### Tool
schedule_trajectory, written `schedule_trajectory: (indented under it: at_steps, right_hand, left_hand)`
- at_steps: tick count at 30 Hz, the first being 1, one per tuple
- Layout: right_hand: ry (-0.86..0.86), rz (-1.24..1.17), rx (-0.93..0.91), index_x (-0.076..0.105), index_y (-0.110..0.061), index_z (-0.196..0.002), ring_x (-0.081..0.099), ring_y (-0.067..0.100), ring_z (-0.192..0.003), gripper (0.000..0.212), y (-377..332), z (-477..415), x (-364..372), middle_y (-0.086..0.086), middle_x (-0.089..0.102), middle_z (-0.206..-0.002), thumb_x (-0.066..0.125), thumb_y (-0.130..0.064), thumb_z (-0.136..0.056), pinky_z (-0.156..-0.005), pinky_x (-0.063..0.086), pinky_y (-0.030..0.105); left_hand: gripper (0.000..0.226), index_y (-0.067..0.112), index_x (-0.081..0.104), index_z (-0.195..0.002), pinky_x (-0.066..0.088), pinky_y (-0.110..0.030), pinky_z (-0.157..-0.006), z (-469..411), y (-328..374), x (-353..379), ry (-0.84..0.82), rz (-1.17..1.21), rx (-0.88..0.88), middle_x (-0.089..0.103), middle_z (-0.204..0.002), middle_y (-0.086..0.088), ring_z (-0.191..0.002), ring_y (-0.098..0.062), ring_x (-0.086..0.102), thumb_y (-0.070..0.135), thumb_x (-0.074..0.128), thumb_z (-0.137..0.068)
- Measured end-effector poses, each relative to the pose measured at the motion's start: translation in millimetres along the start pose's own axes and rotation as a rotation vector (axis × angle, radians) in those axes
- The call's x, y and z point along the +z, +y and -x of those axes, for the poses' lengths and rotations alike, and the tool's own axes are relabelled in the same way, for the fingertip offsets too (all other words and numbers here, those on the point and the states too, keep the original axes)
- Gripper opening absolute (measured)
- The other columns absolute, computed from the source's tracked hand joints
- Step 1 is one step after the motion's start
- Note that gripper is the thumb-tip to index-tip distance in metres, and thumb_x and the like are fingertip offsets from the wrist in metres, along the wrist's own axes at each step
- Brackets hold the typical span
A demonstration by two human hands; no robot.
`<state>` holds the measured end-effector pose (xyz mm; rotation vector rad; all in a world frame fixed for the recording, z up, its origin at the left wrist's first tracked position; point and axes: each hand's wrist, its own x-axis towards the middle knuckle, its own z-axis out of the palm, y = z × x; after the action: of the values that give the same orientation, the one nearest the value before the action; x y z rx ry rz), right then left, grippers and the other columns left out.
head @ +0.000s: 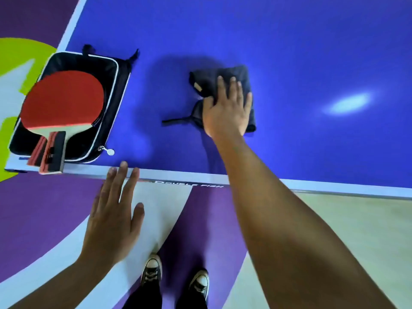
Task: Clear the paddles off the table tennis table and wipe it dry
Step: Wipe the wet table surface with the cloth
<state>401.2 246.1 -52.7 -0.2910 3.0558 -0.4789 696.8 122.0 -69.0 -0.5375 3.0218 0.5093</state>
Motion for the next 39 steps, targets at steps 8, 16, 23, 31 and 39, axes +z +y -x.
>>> schedule_trajectory:
  at_steps: [8,16,23,31,39]
  right_hand:
    - [0.053,0.068,0.349,0.017,-0.030,-0.164,0.004,0.017,-0.158,0.064,192.2,7.5,-63.2,0.003,0.010,-0.172,0.027,-0.045,-0.103,-0.128,-0.004,0.046]
    - [0.066,0.067,0.359,0.014,-0.027,-0.164,0.002,0.022,-0.159,0.066,141.8,21.6,-44.9,0.008,0.006,-0.172,0.025,-0.045,-0.101,-0.127,-0.003,0.051]
    - [0.039,0.078,0.096,0.014,-0.028,-0.164,0.003,0.020,-0.159,0.066,-37.6,78.9,22.0,0.005,0.007,-0.172,0.029,-0.045,-0.102,-0.127,-0.007,0.049]
    - [0.035,-0.067,-0.019,0.017,-0.024,-0.164,0.004,0.023,-0.158,0.068,-160.7,161.1,63.6,0.009,0.012,-0.171,0.036,-0.041,-0.101,-0.125,-0.011,0.049]
    - [-0.027,-0.106,-0.056,0.015,-0.029,-0.164,0.001,0.017,-0.158,0.066,-113.6,160.8,45.4,0.002,0.008,-0.172,0.034,-0.040,-0.102,-0.125,-0.014,0.045]
  left_hand:
    - [0.073,0.019,0.022,-0.161,0.036,-0.058,-0.111,2.5,8.9,6.3,0.043,0.031,-0.062,0.011,-0.171,0.000,-0.158,-0.025,0.008,0.027,0.044,-0.091]
    - [0.069,0.024,0.018,-0.162,0.034,-0.050,-0.114,1.6,-11.7,-9.4,0.002,0.047,0.094,0.008,-0.171,0.005,-0.158,-0.019,0.005,0.031,0.033,-0.096]
    - [0.074,0.009,0.034,-0.156,0.040,-0.051,-0.109,16.2,-55.2,-23.3,0.085,0.003,0.123,0.029,-0.164,-0.013,-0.151,-0.034,0.028,0.005,0.062,-0.088]
    - [0.079,0.003,0.032,-0.156,0.041,-0.056,-0.108,26.0,-90.5,-27.1,0.083,-0.015,0.137,0.030,-0.164,-0.012,-0.148,-0.038,0.034,-0.003,0.062,-0.084]
    - [0.064,0.003,0.041,-0.149,0.044,-0.057,-0.104,19.2,-50.3,-28.9,0.117,-0.026,0.192,0.042,-0.153,-0.020,-0.143,-0.042,0.039,0.007,0.042,-0.085]
